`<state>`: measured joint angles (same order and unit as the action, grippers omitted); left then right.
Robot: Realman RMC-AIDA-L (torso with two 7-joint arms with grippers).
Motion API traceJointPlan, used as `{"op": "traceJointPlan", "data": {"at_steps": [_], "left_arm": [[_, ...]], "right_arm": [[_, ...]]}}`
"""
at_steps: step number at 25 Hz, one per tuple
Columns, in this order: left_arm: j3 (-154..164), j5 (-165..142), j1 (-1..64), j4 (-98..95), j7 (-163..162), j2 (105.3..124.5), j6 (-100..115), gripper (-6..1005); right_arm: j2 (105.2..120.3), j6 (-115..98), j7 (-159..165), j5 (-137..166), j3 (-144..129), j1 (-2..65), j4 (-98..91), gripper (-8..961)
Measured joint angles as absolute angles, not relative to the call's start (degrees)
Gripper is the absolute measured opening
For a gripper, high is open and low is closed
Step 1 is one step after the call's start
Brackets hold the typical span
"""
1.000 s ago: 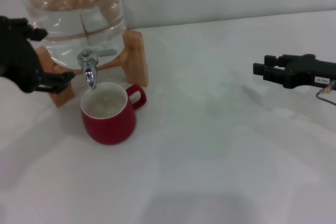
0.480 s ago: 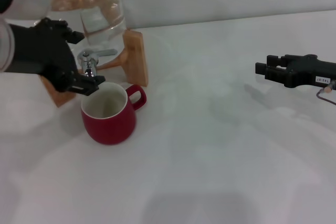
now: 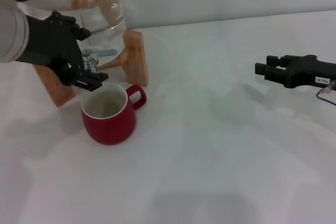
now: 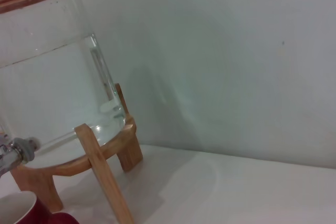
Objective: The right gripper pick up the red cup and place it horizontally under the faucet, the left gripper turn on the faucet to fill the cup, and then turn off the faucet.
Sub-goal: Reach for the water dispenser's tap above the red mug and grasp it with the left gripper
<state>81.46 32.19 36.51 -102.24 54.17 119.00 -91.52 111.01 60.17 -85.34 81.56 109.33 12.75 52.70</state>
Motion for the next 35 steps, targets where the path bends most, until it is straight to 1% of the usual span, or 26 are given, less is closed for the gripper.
{"op": "traceJointPlan", "data": {"at_steps": [12,35], "left_arm": [[87.0,30.2,37.0,-102.1,54.3,119.09,-89.7,880],[88.5,29.1,36.2,-97.8,55.6,119.18,-83.3,879]], "right_arm": [[111.32,60.4,-85.1,81.6,109.3,12.6,52.5,437],[110.89,60.2,-84.9,81.6,109.3,12.8,51.2,437]]}}
